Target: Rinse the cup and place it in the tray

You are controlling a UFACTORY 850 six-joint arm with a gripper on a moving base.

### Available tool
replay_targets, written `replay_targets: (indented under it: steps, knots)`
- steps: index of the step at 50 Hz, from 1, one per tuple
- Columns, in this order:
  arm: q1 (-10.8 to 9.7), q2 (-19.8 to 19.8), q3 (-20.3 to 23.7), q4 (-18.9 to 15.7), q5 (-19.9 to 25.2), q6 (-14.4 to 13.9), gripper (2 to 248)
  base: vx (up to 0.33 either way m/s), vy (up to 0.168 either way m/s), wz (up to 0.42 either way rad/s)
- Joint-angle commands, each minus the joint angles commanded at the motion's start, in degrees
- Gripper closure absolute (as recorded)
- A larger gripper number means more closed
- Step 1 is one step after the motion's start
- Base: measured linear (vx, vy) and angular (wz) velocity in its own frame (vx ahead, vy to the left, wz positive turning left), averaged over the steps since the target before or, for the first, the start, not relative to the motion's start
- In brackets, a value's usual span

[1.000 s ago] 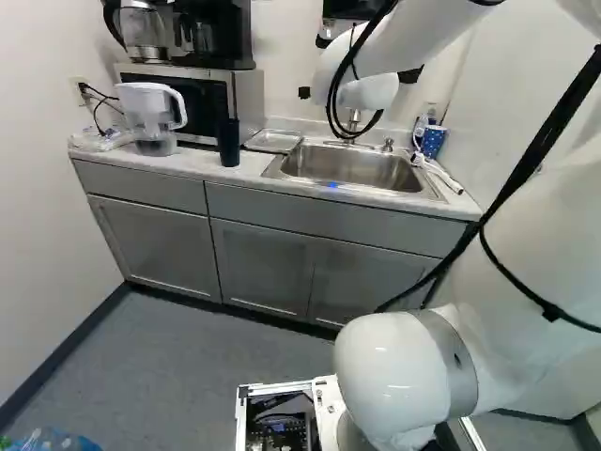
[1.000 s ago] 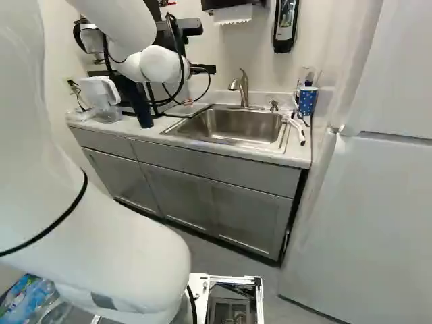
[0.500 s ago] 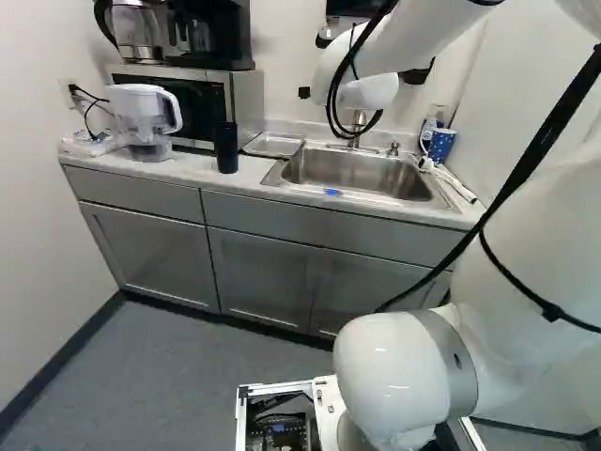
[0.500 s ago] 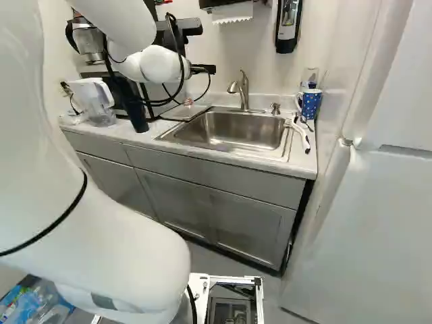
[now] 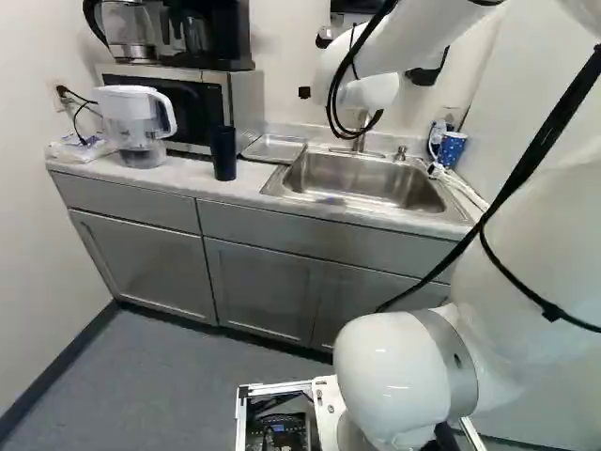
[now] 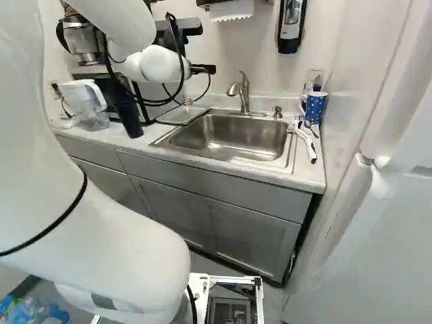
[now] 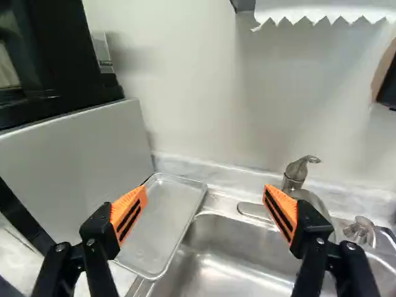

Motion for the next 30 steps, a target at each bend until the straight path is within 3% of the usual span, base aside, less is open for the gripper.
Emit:
replay_targets:
  steps: [18,30]
  knots:
    - [0.0,-0.36,-0.33,0.0,0.0,0.0,3,0.118,-0.001,0.004]
    - [0.0,-0.36,-0.33,0.0,0.0,0.0,3,0.014,0.001,0.001]
